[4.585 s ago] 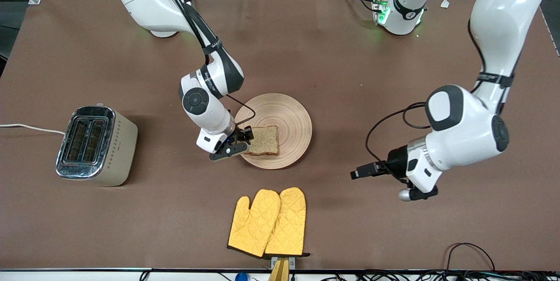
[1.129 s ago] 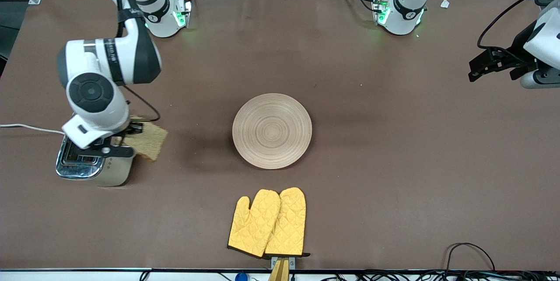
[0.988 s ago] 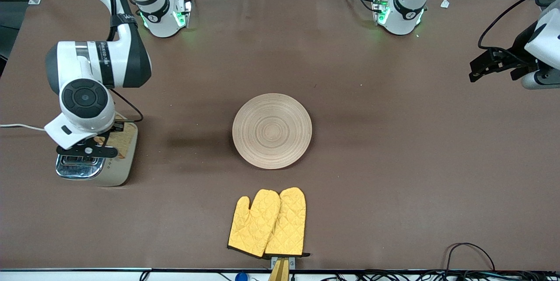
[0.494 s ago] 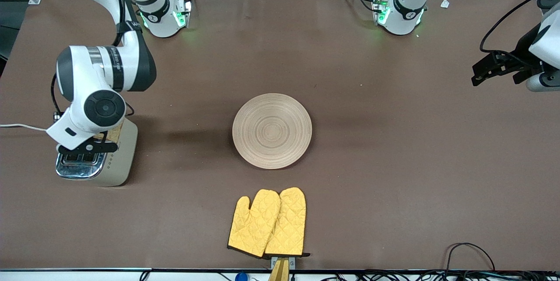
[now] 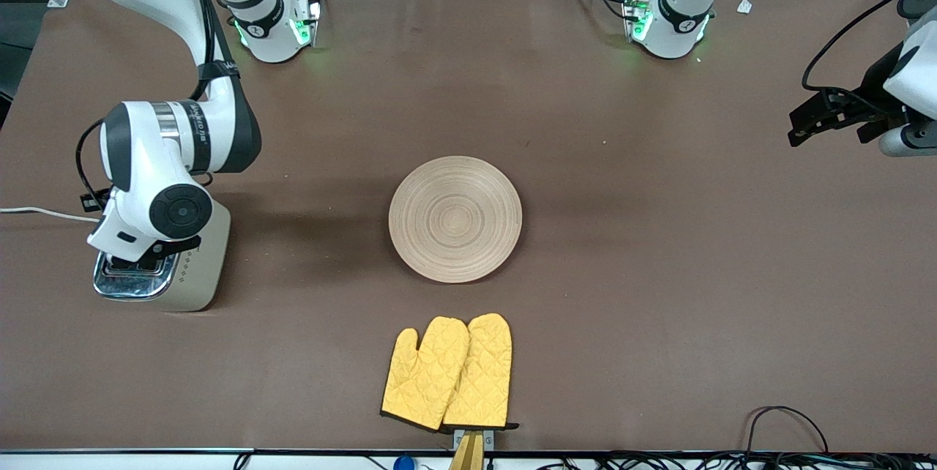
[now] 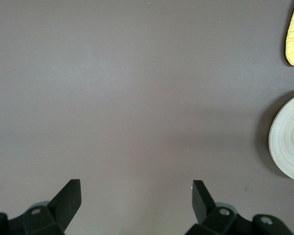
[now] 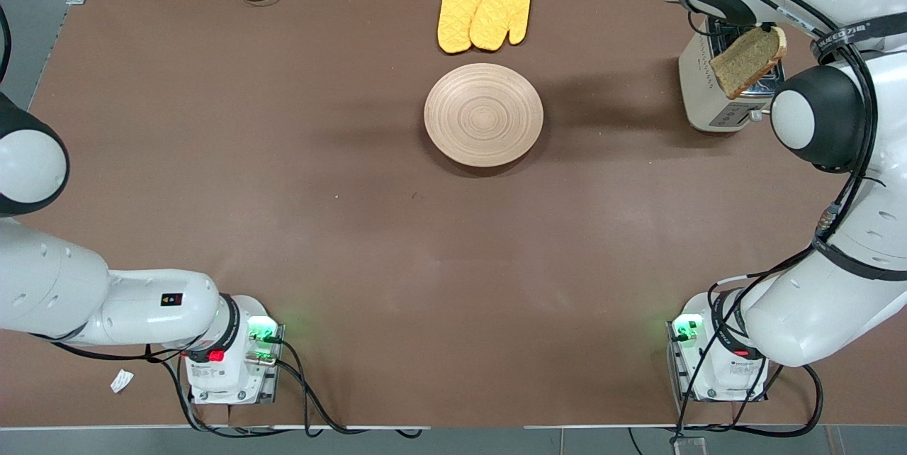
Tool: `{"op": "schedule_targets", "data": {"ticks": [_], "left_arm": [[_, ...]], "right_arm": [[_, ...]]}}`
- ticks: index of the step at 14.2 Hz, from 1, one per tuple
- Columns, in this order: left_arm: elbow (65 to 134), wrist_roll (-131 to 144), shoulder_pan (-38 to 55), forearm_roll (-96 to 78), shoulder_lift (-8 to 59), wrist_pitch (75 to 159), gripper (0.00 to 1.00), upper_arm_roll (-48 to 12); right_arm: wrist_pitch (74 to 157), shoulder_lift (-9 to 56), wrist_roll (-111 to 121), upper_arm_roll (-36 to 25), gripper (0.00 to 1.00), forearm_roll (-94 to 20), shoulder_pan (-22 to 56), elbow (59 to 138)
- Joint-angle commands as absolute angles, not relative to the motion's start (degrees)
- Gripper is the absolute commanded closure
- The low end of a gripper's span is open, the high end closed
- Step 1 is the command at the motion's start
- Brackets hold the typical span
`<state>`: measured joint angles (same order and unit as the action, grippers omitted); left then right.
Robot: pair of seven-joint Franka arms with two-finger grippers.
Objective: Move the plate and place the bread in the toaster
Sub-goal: 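Lift the bread with the right gripper and carry it over the toaster, then lower the bread into the toaster slot with the right gripper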
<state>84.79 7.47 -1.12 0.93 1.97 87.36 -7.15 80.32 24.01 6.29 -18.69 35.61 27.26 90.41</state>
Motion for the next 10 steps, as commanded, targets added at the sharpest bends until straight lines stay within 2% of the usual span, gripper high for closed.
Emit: {"op": "schedule_targets", "data": {"ticks": [1,6,10], "left_arm": [[84.6,6.7,-1.1,0.4,1.4,87.4,0.00,-7.0],[84.6,6.6,-1.1,0.4,1.3,87.4,0.00,-7.0],[84.6,6.6,-1.1,0.4,1.3,87.3,0.00,-7.1]], "right_arm": [[76.4,24.1,5.3,-18.3,1.00,36.7,27.6,88.2],[76.7,24.3,-0.9,-18.1,1.00,37.4,27.8,87.1],[77.7,30.7,-0.2,-18.1,1.00,39.5,26.1,82.5]]}}
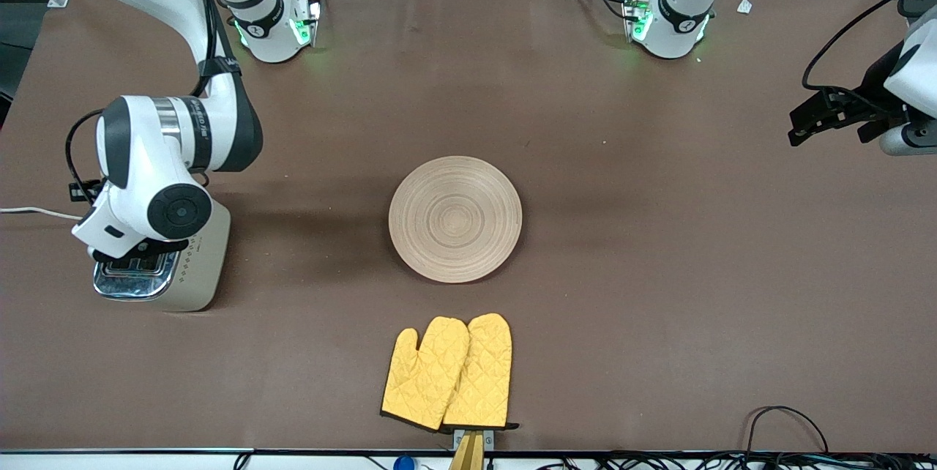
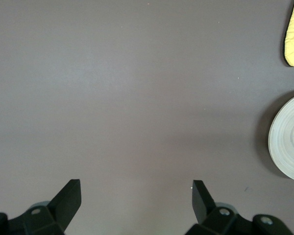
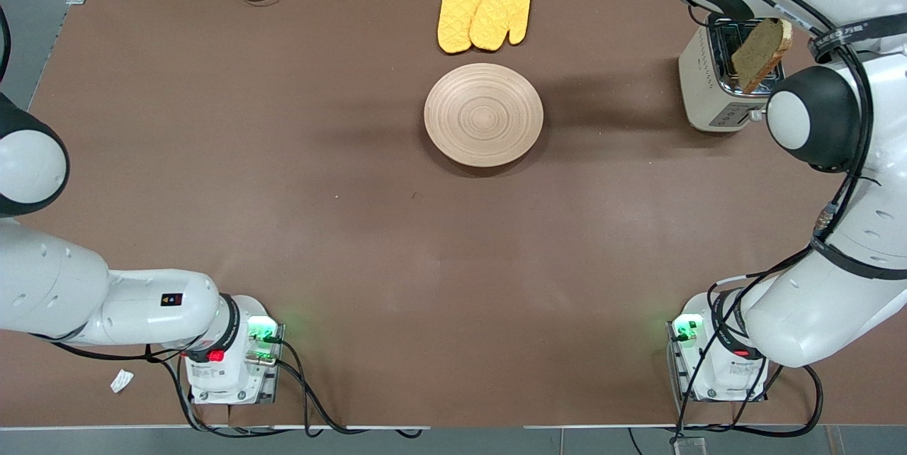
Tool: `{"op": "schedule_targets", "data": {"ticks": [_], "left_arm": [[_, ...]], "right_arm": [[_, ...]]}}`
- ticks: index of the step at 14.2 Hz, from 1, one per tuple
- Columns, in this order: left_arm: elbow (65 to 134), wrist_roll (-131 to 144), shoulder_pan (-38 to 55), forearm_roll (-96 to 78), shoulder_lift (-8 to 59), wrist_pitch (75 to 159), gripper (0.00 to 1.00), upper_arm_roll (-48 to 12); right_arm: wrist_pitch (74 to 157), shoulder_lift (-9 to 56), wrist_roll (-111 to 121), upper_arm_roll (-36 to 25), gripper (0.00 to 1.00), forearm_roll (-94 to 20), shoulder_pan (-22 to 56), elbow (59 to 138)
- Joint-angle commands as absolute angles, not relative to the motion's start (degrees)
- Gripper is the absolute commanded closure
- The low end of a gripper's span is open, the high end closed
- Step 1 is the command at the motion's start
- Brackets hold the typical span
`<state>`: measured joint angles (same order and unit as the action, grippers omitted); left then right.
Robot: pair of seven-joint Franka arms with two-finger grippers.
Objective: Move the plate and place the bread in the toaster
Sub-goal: 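Lower the bread into the toaster slot with the right gripper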
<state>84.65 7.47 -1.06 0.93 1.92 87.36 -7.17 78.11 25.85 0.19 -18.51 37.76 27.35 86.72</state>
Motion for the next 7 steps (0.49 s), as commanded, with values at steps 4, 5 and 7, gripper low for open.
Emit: {"op": "schedule_targets", "data": {"ticks": [4,5,7], "left_arm": [[84.6,6.6,-1.1,0.4,1.3,87.2,0.00,-7.0],[84.6,6.6,-1.1,0.4,1.3,87.2,0.00,-7.0],[84.6,6.6,-1.1,0.4,1.3,87.2,0.00,-7.0]], "right_arm": [[82.9,34.5,2.9,-18.1,1.00,39.6,24.3,77.9],[83.3,35.1,3.2,-18.2,1.00,39.6,23.9,77.3],[83.9,36.1,4.0,-18.1,1.00,40.1,23.4,76.0]]}}
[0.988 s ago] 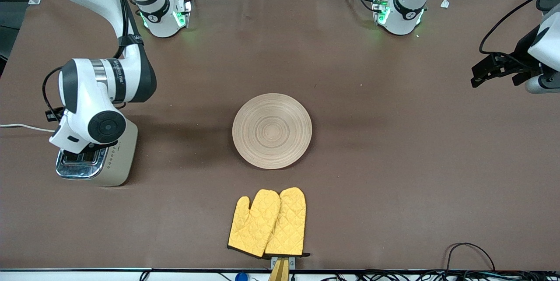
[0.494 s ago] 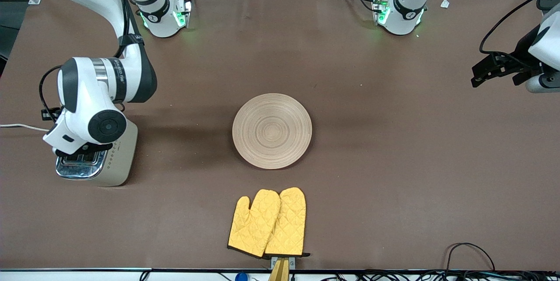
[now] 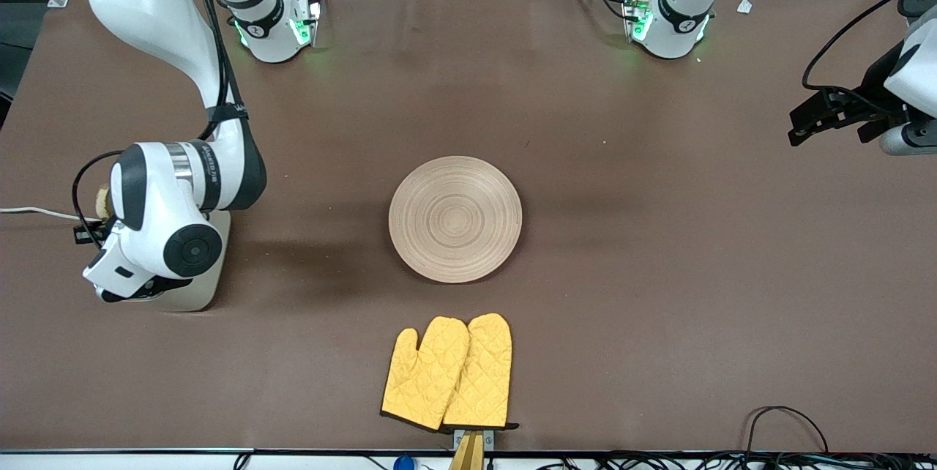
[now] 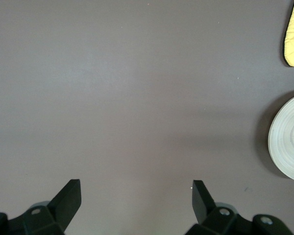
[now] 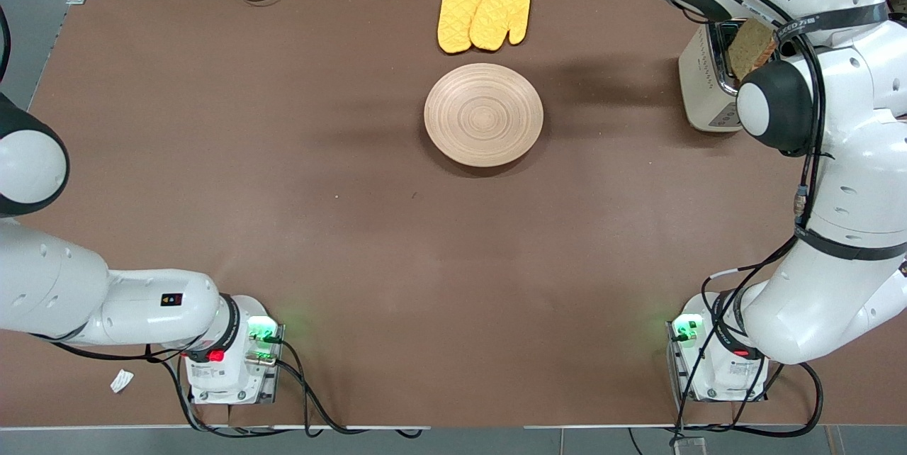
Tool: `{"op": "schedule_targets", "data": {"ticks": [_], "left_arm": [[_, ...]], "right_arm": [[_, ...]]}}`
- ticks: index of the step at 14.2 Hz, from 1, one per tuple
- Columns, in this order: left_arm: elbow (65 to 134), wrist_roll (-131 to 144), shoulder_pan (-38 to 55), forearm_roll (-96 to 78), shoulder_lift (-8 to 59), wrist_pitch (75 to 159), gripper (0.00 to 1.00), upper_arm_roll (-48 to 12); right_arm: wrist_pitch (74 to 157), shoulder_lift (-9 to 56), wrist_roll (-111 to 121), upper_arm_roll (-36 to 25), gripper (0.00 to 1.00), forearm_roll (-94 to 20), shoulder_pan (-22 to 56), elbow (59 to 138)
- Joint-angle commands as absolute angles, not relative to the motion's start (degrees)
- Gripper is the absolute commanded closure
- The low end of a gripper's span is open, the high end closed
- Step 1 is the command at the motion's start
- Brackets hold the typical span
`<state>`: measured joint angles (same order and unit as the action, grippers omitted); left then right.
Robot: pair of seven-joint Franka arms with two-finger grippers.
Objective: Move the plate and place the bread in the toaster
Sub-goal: 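Lower the bread into the toaster slot with the right gripper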
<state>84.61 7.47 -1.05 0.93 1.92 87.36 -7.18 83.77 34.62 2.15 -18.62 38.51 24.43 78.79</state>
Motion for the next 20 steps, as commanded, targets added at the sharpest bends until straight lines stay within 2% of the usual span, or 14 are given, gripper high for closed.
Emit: {"op": "schedule_targets", "data": {"ticks": [1,8,11,12,13,14,15,16,18,20], "left_arm": [[84.6,6.6,-1.1,0.4,1.3,87.2,0.00,-7.0],[84.7,6.6,-1.1,0.4,1.3,87.2,0.00,-7.0],[84.6,6.6,-1.1,0.4,1.3,87.2,0.00,-7.0],[84.6,6.7,-1.1,0.4,1.3,87.2,0.00,-7.0],[84.6,6.7,-1.1,0.4,1.3,87.2,0.00,-7.0],[84.6,6.7,-1.1,0.4,1.3,87.2,0.00,-7.0],[84.6,6.7,-1.1,0.5,1.3,87.2,0.00,-7.0],[84.5,6.7,-1.1,0.5,1.3,87.2,0.00,-7.0],[84.4,6.7,-1.1,0.6,1.3,87.2,0.00,-7.0],[84.1,6.6,-1.1,0.5,1.3,87.2,0.00,-6.9]], "right_arm": [[85.1,36.9,4.3,-18.2,1.00,40.2,23.1,75.0],[88.9,40.3,4.0,-18.0,1.00,39.7,21.7,71.4],[88.9,40.3,3.6,-17.9,0.97,35.0,21.5,72.0],[88.9,40.3,3.7,-17.8,0.84,33.5,20.6,72.4],[88.9,40.3,3.7,-17.8,0.60,31.5,20.7,73.2],[88.4,40.3,3.6,-17.8,0.30,30.3,21.2,73.2],[88.2,39.9,3.7,-17.8,0.06,30.3,21.9,72.9],[88.1,38.9,4.0,-17.8,0.00,30.1,22.1,72.4],[87.8,35.0,4.2,-17.6,0.00,26.7,22.1,72.1],[87.5,30.7,4.0,-17.9,0.00,18.0,21.8,71.9]]}}
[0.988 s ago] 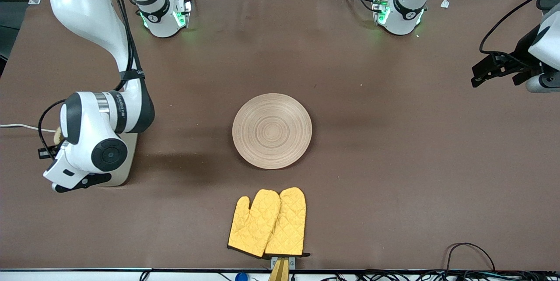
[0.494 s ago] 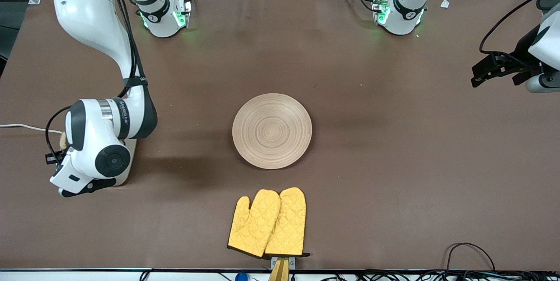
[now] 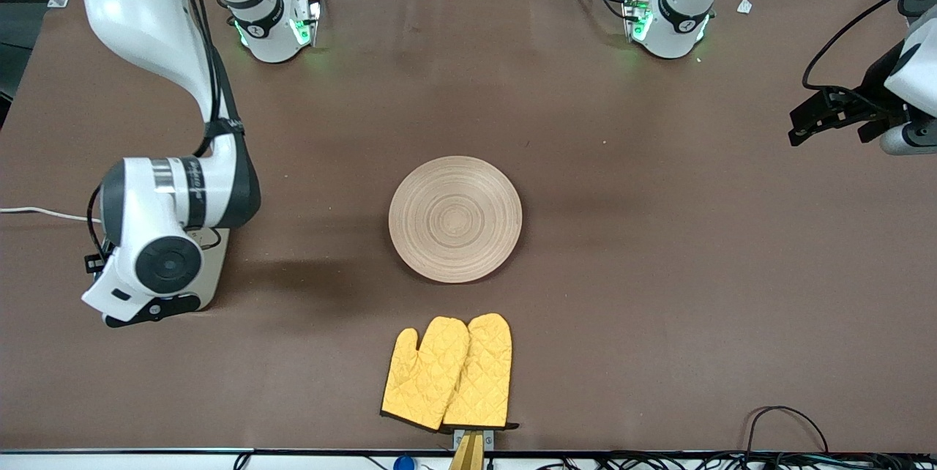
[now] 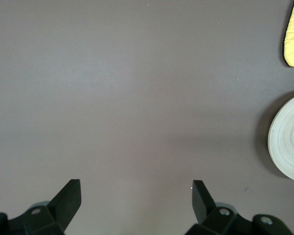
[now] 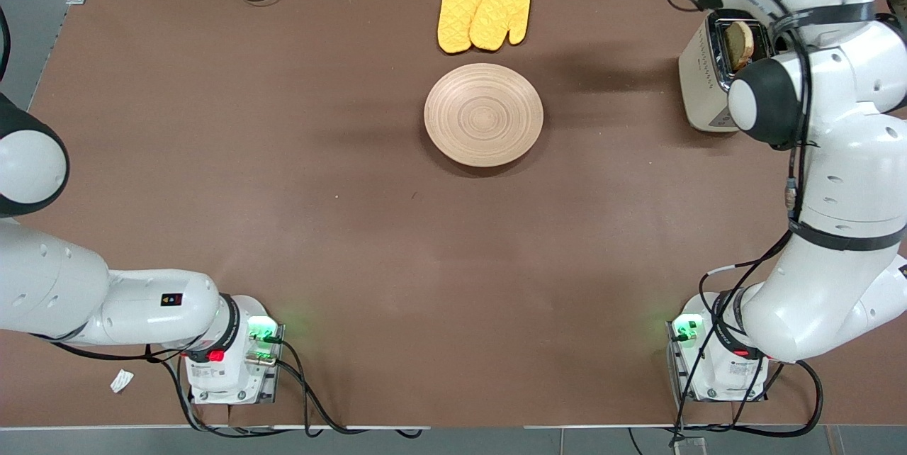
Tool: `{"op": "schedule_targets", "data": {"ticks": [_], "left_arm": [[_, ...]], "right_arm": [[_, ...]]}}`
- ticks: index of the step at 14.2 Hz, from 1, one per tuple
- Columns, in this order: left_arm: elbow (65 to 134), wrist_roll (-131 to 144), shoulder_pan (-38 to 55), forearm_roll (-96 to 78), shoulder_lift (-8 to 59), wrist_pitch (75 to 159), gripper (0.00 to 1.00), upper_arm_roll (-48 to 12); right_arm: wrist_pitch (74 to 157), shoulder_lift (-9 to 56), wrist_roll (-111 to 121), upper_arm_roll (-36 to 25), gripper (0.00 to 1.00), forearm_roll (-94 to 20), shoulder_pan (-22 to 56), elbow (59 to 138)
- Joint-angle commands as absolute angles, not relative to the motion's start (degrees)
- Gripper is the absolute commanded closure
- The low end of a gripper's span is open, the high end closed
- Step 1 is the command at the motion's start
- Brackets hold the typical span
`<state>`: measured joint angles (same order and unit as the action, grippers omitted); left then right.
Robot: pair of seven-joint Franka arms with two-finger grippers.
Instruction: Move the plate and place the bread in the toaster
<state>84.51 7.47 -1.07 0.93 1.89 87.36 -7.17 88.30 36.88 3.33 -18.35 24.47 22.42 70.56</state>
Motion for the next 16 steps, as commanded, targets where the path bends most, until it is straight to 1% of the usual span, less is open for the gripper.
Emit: {"op": "schedule_targets", "data": {"ticks": [1,3,5,7,9,10,11,13,14,15,16], "left_arm": [[84.1,6.6,-1.1,0.5,1.3,87.2,0.00,-6.9],[84.1,6.6,-1.1,0.5,1.3,87.2,0.00,-6.9],[84.0,6.7,-1.1,0.4,1.3,87.2,0.00,-6.9],[84.1,6.7,-1.1,0.7,0.5,86.4,0.00,-7.0],[84.3,6.8,-1.0,1.2,0.2,85.1,0.00,-7.3],[84.5,6.6,-1.0,1.2,-0.6,85.0,0.00,-7.5],[84.8,6.3,-1.0,1.3,-1.0,85.0,0.00,-7.5],[85.7,6.5,-0.9,1.3,-1.8,85.2,0.00,-7.5],[86.7,7.1,-0.9,1.2,-2.5,85.5,0.00,-7.6],[88.7,7.2,-1.0,1.2,-3.9,86.8,0.00,-7.6],[91.0,7.4,-1.0,1.2,-5.4,88.6,0.00,-7.7]], "right_arm": [[87.4,28.7,3.9,-18.0,0.00,14.7,21.8,71.4],[87.4,24.5,3.8,-18.0,0.00,10.7,21.9,71.2],[87.3,20.9,3.8,-18.3,0.00,3.5,20.7,71.3],[87.0,18.0,4.2,-18.2,0.00,-1.4,16.7,71.4],[83.2,13.7,5.0,-18.2,0.00,-2.5,15.3,72.9],[82.8,10.5,5.1,-18.2,0.00,-2.5,15.4,76.3],[84.0,6.3,5.1,-18.2,0.00,-2.5,15.6,81.3],[93.1,-3.4,5.2,-18.1,0.00,-2.5,15.6,94.8],[95.4,-5.3,5.2,-18.1,0.00,-2.5,15.3,98.1],[95.9,-5.2,5.1,-17.4,0.00,-2.5,13.1,98.7],[96.1,-5.2,5.1,-11.1,0.00,-2.6,5.8,98.5]]}}
